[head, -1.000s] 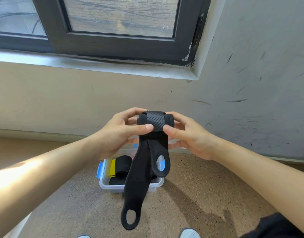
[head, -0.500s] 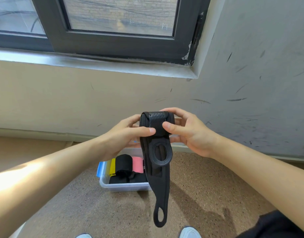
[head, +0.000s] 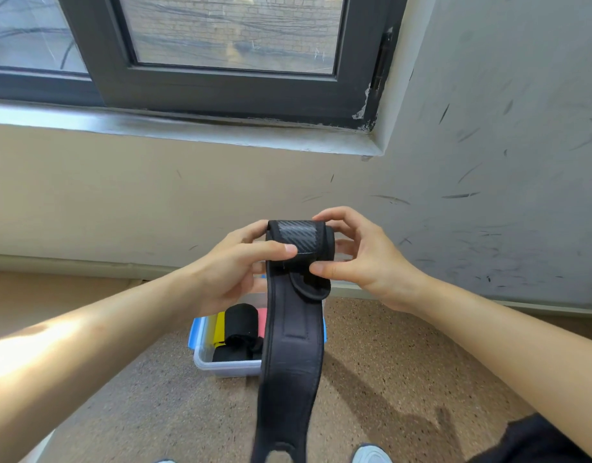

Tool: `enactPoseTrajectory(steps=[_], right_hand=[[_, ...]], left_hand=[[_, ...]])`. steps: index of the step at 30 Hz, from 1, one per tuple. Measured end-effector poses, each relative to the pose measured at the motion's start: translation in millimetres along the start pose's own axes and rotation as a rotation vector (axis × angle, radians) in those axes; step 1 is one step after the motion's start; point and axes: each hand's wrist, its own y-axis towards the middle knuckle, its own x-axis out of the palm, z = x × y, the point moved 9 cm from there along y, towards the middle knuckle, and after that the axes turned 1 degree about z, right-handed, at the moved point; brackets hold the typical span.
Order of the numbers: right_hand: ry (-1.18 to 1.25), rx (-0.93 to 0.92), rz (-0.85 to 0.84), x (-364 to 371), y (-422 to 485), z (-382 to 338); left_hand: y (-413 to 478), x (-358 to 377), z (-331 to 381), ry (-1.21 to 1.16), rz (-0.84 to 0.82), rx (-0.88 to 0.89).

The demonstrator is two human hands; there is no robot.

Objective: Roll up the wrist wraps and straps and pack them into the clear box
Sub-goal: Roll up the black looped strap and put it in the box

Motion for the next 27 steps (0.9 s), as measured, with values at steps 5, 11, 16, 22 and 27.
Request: enactPoseTrajectory(steps=[5,11,16,22,27], right_hand=[[0.289,0.25,-0.223,20,-7,10],[0.363,0.296,-0.178,22,-5,13],[0.413,0.238,-0.138,17,-2,7],[0.304,0.141,-0.055,4,0,5],[0.033,0.023,-0.05,3,-3,-4]], left_hand=[[2,-7,11,0.006,0.024,0.096],[-1,-8,16,0.096,0.064,0.212],[-2,-7,13,0.162,0.076,0.176],[-4,1,-3,0.137,-0.022,-0.049],[-4,-3,-5,0.069,0.042,-0.082]])
